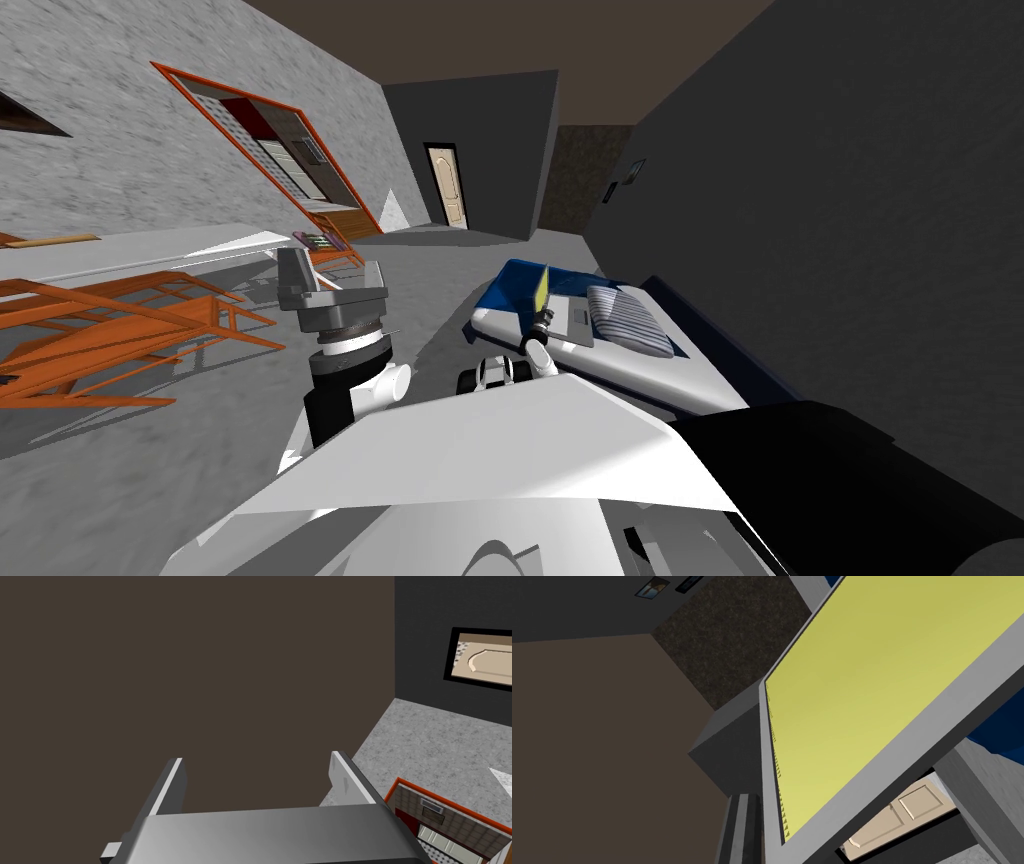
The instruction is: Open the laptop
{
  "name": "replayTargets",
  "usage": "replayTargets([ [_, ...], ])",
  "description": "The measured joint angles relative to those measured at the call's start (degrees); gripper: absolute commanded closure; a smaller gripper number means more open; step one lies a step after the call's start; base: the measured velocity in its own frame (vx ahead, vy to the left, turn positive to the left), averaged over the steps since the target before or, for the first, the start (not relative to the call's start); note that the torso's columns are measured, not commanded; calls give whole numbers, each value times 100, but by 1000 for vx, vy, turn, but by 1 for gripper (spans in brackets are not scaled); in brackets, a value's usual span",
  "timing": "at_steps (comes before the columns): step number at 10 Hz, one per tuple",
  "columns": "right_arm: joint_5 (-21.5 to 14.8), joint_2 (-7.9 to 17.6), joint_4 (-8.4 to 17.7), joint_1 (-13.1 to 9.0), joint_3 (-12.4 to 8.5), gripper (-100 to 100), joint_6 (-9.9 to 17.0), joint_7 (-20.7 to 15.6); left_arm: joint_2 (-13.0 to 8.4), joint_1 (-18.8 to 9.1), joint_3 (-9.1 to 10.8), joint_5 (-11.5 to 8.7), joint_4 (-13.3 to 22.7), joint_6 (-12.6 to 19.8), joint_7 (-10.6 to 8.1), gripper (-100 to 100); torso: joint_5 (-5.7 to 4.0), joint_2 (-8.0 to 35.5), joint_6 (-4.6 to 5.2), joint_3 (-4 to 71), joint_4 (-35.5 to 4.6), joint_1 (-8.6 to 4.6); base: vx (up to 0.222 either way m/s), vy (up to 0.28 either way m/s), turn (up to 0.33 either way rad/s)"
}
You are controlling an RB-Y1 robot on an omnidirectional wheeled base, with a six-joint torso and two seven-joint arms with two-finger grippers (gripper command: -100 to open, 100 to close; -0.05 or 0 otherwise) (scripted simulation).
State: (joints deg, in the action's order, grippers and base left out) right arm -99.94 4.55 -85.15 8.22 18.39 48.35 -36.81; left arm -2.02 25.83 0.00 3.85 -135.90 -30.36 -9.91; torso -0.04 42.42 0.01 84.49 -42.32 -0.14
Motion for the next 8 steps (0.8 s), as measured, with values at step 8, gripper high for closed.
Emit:
replayTargets([
  [8,88,195,98,-91,-54,100,-90,1100,0,0,0,0,0,0,0,0,3,-12,-1,7,3,13,-39,-33,-11],
])
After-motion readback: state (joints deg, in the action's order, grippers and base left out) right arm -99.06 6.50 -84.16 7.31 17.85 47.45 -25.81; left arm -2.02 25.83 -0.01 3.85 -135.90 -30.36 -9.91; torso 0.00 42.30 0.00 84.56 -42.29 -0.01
